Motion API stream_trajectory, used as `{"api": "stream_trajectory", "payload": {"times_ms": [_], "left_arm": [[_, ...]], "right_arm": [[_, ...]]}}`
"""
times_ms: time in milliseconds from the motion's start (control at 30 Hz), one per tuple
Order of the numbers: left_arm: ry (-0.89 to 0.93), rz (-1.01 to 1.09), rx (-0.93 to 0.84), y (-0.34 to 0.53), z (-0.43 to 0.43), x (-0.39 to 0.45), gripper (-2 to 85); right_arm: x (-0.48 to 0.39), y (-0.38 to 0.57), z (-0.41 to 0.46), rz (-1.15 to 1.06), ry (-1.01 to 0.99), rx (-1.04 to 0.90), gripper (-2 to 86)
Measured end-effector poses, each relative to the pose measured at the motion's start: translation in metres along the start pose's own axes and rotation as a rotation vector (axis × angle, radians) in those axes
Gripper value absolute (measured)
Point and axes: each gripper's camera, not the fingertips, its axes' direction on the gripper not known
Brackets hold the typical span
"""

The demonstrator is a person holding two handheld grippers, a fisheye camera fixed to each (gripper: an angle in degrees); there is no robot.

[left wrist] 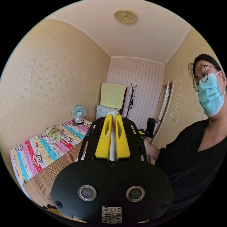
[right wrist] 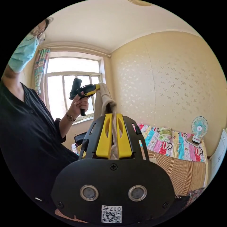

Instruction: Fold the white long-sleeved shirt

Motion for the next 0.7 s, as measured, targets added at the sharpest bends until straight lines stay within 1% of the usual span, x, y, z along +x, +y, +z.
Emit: {"api": "stream_trajectory", "payload": {"times_ms": [100, 200, 267, 333, 400, 433, 467, 500, 567, 600, 633, 667, 700], "left_arm": [[0.031, -0.01, 0.037, -0.009, -0.022, -0.009, -0.5], [0.031, -0.025, 0.069, -0.018, -0.039, -0.018, -0.5], [0.037, -0.03, 0.084, -0.024, -0.047, -0.024, -0.4], [0.041, -0.025, 0.087, -0.031, -0.052, -0.029, -0.4], [0.029, -0.013, 0.086, -0.04, -0.06, -0.035, -0.4], [0.021, -0.007, 0.085, -0.043, -0.062, -0.037, -0.4], [0.002, 0.003, 0.078, -0.047, -0.068, -0.04, -0.3], [-0.018, 0.008, 0.076, -0.051, -0.076, -0.045, -0.2], [-0.058, 0.016, 0.077, -0.054, -0.091, -0.056, -0.1], [-0.099, 0.016, 0.072, -0.054, -0.102, -0.064, 0.0], [-0.121, 0.009, 0.07, -0.054, -0.108, -0.069, -0.1], [-0.153, -0.015, 0.064, -0.051, -0.119, -0.081, -0.1], [-0.179, -0.049, 0.061, -0.045, -0.129, -0.094, -0.1]], "right_arm": [[0.02, 0.029, -0.013, 0.109, -0.049, 0.033, 5.0], [0.045, 0.059, -0.004, 0.223, -0.138, -0.083, 9.0], [0.049, 0.079, 0.016, 0.228, -0.214, -0.184, 12.8], [0.046, 0.087, 0.035, 0.211, -0.221, -0.25, 14.0], [0.045, 0.089, 0.06, 0.21, -0.172, -0.343, 13.6], [0.047, 0.088, 0.077, 0.211, -0.089, -0.408, 10.4], [0.054, 0.083, 0.086, 0.232, 0.015, -0.433, 7.6], [0.058, 0.079, 0.086, 0.25, 0.05, -0.41, 6.3], [0.089, 0.057, 0.073, 0.368, 0.171, -0.312, 4.2], [0.097, 0.051, 0.067, 0.395, 0.195, -0.279, 4.1], [0.11, 0.037, 0.053, 0.429, 0.223, -0.202, 3.9], [0.121, 0.022, 0.038, 0.437, 0.226, -0.123, 3.8], [0.125, 0.014, 0.031, 0.432, 0.221, -0.087, 3.7]]}}
